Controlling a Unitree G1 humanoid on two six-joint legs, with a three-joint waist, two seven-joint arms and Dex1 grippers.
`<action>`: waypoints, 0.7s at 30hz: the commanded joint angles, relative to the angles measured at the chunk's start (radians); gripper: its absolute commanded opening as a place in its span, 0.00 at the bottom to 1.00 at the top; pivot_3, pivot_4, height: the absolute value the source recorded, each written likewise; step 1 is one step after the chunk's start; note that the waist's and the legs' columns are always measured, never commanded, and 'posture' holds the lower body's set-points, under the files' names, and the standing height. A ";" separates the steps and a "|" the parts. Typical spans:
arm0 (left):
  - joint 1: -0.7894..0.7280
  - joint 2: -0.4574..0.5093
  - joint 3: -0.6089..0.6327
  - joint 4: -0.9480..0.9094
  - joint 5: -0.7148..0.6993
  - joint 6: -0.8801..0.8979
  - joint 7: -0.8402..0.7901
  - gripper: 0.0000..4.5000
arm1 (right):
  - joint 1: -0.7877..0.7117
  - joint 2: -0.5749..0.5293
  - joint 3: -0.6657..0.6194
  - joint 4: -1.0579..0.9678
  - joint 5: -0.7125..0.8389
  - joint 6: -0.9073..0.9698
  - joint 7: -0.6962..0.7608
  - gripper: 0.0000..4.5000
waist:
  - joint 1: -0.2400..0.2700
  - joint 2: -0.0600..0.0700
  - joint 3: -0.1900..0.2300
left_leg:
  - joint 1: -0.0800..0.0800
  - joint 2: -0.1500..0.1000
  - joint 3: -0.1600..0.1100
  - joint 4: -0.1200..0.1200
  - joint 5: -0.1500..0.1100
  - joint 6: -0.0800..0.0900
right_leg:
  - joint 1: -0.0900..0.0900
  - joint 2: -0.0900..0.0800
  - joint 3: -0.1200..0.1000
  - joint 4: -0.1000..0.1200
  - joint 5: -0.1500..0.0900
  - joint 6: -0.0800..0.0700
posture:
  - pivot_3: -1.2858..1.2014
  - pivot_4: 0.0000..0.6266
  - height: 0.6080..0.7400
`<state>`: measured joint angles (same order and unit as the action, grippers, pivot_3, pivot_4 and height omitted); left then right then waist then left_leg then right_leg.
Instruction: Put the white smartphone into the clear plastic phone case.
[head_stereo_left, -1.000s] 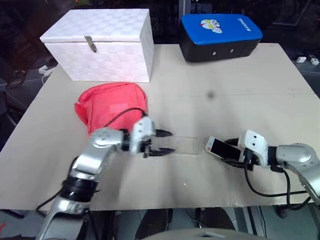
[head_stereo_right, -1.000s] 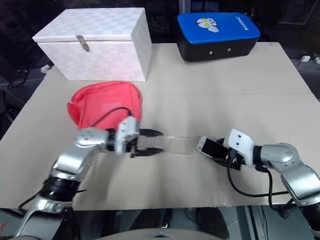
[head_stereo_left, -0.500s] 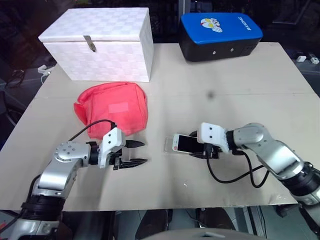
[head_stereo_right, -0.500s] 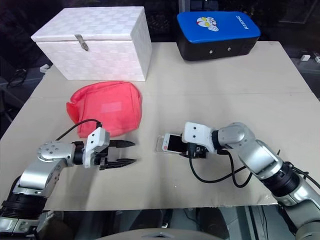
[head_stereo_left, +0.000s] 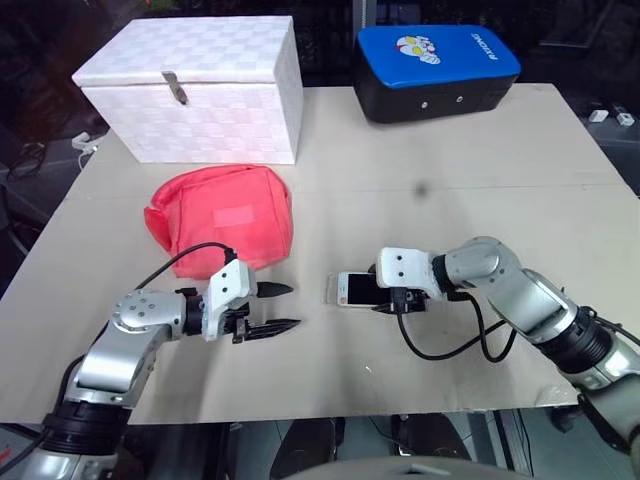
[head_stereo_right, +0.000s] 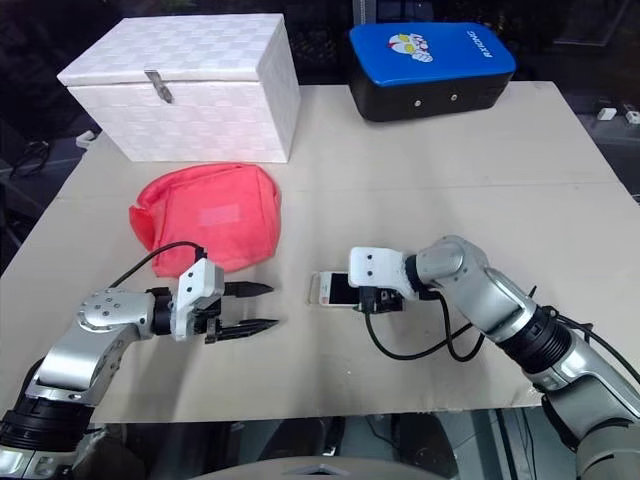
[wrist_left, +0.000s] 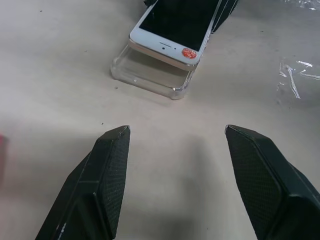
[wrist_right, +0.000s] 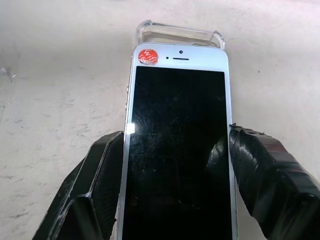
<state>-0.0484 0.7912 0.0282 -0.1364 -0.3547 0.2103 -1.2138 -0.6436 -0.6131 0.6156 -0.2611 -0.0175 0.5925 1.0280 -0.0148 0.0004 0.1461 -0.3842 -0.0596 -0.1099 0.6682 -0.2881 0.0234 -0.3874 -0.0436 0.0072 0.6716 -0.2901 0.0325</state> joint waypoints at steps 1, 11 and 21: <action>0.004 -0.004 0.001 -0.026 -0.009 -0.011 0.008 0.68 | -0.010 -0.001 0.051 0.006 -0.048 0.043 0.025 0.61 | 0.000 0.000 0.000 | 0.000 0.000 0.001 0.000 0.000 0.000 | 0.000 0.000 0.001 0.001 0.000 0.000 | 0.52 0.24 1.00; 0.005 -0.012 -0.004 -0.028 -0.005 -0.011 0.018 0.68 | -0.046 0.021 0.066 0.004 -0.060 0.216 0.034 0.61 | 0.001 0.000 0.000 | 0.002 0.000 0.002 0.000 0.000 0.000 | 0.000 0.000 0.002 0.003 0.000 0.000 | 0.52 0.24 1.00; 0.015 -0.016 -0.004 -0.036 -0.010 -0.005 0.031 0.68 | -0.068 0.065 0.062 0.029 -0.037 0.293 0.031 0.61 | 0.000 0.000 0.000 | 0.002 0.000 0.002 0.000 0.000 0.000 | 0.000 0.000 0.002 0.003 0.000 0.000 | 0.52 0.24 1.00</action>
<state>-0.0351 0.7757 0.0195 -0.1400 -0.3545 0.2106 -1.1853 -0.7254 -0.5504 0.6533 -0.2649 -0.0567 0.8546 1.0622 -0.0151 0.0000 0.1456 -0.3819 -0.0596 -0.1078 0.6681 -0.2880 0.0232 -0.3875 -0.0437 0.0097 0.6750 -0.2902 0.0323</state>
